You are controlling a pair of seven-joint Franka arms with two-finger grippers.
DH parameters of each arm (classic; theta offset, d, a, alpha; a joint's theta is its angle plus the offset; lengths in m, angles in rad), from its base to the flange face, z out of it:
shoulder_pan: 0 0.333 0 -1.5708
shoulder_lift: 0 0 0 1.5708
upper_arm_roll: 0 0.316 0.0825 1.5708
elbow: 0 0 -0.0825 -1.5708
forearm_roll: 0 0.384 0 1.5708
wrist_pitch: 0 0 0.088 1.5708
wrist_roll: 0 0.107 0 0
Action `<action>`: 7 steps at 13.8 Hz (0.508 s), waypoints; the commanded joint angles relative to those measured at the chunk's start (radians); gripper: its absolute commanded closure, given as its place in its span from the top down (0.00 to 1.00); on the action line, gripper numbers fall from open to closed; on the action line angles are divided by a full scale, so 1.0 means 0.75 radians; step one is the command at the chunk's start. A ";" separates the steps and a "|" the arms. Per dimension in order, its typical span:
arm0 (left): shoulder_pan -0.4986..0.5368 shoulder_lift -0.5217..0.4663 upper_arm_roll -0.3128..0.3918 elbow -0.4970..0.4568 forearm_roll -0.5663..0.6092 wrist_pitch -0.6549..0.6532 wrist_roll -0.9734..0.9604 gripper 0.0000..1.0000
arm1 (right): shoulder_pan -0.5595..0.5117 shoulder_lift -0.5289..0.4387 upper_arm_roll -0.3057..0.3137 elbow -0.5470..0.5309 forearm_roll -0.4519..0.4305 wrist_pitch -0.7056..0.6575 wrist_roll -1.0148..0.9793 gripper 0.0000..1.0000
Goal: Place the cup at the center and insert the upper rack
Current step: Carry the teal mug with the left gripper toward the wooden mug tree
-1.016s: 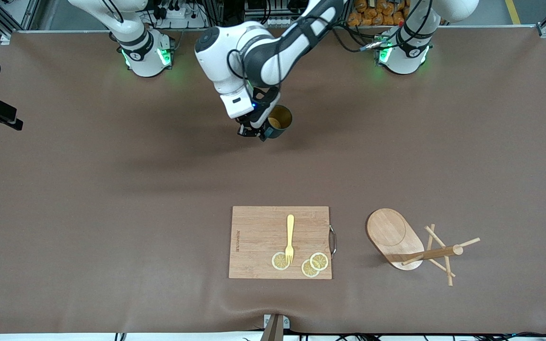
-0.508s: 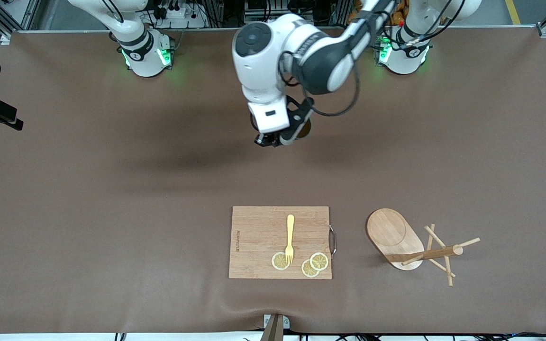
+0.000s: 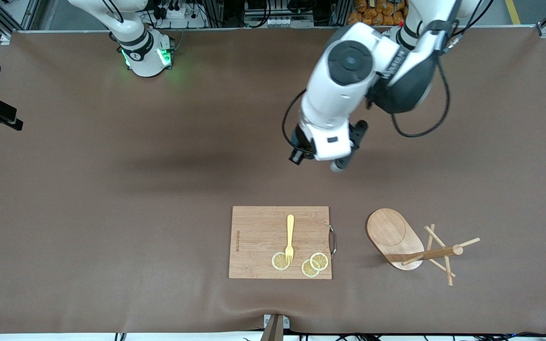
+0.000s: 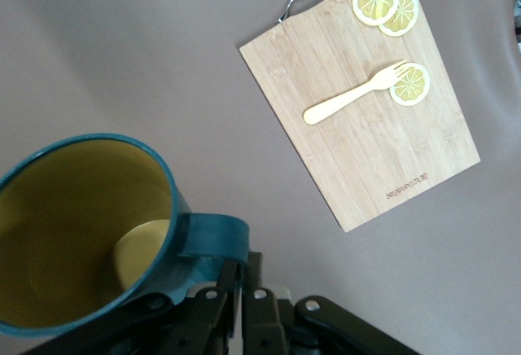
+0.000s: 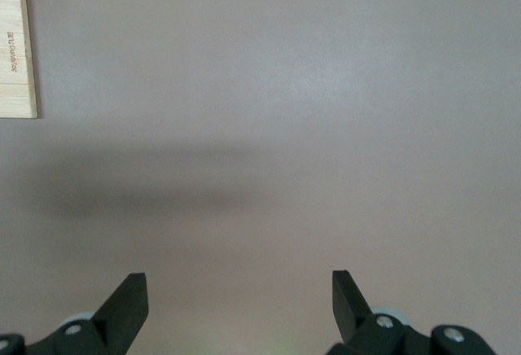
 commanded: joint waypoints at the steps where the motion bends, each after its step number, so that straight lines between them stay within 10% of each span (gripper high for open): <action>1: 0.105 -0.043 -0.016 -0.035 -0.128 0.007 0.117 0.00 | 0.022 -0.012 -0.006 0.002 -0.006 -0.002 0.008 1.00; 7: 0.361 -0.045 -0.013 -0.037 -0.475 0.011 0.428 0.00 | 0.026 -0.012 -0.006 0.002 -0.006 -0.002 0.010 1.00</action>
